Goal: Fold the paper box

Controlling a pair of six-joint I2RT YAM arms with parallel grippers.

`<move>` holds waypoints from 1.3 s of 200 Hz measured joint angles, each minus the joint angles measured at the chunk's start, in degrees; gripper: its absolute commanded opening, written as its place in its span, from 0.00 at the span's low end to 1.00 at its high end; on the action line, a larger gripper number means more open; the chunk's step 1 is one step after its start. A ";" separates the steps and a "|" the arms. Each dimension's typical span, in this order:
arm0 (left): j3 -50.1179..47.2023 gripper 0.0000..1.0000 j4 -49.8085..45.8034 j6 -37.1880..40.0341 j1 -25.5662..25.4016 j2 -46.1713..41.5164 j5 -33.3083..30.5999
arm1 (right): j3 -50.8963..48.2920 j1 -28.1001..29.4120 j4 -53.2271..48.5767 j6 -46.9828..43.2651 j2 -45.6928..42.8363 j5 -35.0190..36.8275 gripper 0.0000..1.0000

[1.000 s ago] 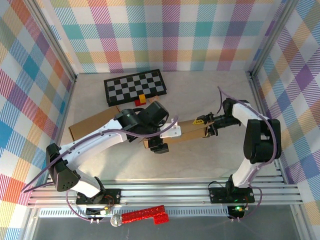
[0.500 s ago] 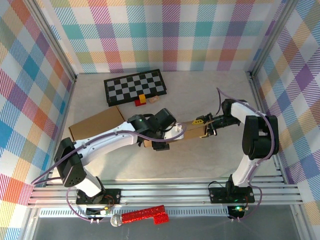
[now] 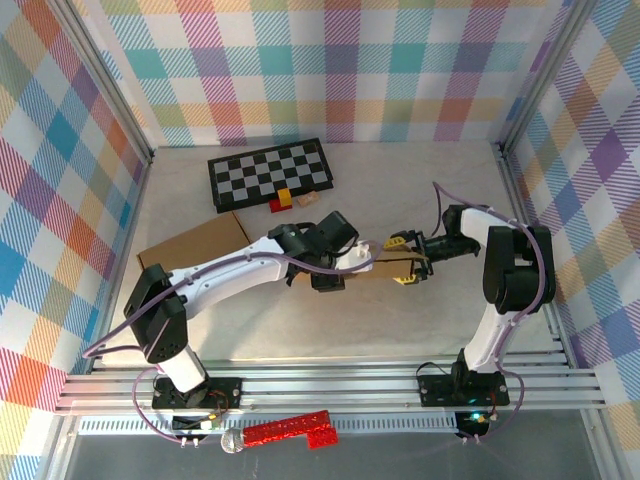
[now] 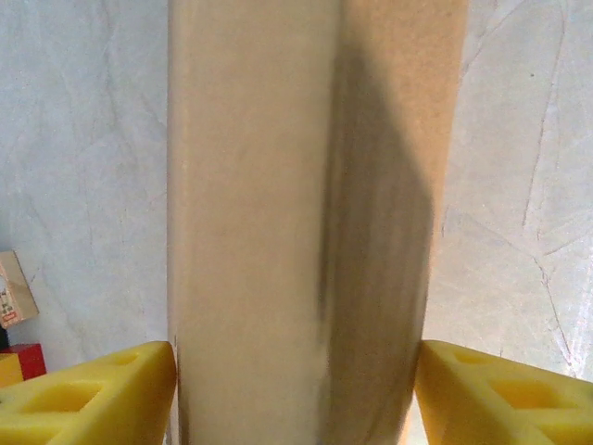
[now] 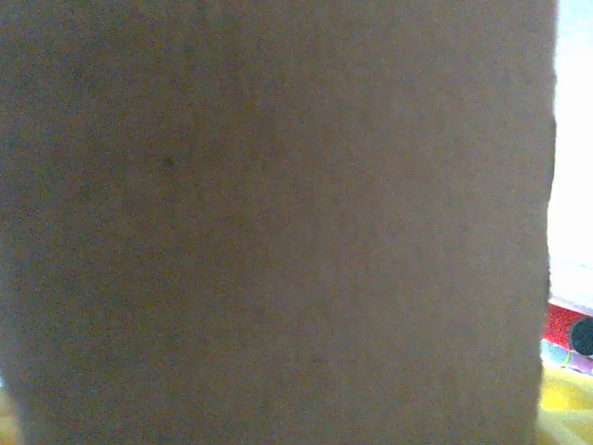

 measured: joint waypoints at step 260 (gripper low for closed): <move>4.66 0.82 -12.24 3.23 2.19 -1.40 14.86 | -9.38 -0.68 3.61 17.79 -4.55 -3.41 0.52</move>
